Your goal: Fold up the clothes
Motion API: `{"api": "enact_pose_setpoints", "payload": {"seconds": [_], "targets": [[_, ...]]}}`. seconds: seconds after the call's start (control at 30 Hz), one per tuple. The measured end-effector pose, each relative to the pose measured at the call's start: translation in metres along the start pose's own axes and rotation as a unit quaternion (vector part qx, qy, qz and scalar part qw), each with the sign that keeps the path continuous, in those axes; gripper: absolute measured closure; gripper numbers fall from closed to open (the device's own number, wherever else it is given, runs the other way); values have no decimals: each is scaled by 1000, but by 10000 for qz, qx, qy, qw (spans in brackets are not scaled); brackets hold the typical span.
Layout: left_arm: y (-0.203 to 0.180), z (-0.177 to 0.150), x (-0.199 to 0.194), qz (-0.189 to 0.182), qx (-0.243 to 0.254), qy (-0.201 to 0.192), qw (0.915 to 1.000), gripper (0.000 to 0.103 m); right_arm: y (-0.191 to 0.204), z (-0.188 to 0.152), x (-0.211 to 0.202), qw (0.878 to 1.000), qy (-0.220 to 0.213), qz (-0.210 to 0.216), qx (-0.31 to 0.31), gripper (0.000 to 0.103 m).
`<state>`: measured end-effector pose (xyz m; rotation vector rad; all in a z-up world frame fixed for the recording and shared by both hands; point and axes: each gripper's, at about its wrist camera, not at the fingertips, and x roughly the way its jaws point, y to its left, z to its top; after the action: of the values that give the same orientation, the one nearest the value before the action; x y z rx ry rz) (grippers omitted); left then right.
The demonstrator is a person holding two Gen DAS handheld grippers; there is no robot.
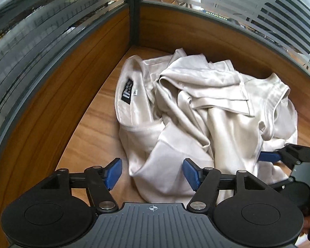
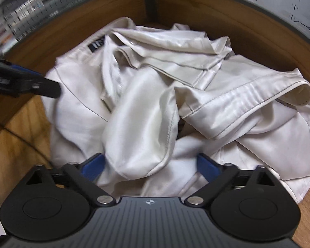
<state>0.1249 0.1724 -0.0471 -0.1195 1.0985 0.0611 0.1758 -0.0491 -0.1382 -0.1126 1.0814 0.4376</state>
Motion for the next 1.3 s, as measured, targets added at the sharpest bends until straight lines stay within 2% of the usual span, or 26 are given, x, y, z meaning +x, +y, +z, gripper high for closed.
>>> {"api": "enact_pose_setpoints", "payload": {"seconds": [0.03,0.1,0.13,0.17,0.27,0.43,0.6,0.97,1.03,1.17,1.27,1.3], "targets": [[1,-1,1,5,-4,20,10000,32,-2,-2,2,10000,41,-54,20,38],[1,-2,4,26,5,64,10000,31,-9,-6,4,9998,89,-127,98,85],[1,-3,6,40,17,96,9999,31,-14,-9,2,9997,78,-150,170,86],[0,-3,8,55,37,115,9999,31,-19,-11,-1,9995,61,-172,248,91],[-4,-4,12,109,105,131,9998,31,-33,-23,-14,9987,28,-257,445,93],[-21,-7,18,-8,276,165,9995,27,-57,-56,-46,9958,17,-482,775,94],[-43,-14,26,-149,578,199,9980,24,-80,-109,-86,9892,92,-735,1261,95],[-61,-16,35,-287,835,259,9958,21,-92,-199,-149,9692,468,-1240,2075,94],[-62,-16,40,-303,886,282,9952,18,-93,-204,-160,9673,423,-1162,2214,89],[-63,-14,54,-251,912,350,9949,17,-92,-187,-173,9697,236,-1112,2161,59],[-65,-12,67,-198,889,374,9951,17,-93,-170,-174,9739,74,-1086,1990,40],[-66,-11,71,-180,882,383,9952,18,-94,-164,-172,9751,50,-1073,1940,37]]}}
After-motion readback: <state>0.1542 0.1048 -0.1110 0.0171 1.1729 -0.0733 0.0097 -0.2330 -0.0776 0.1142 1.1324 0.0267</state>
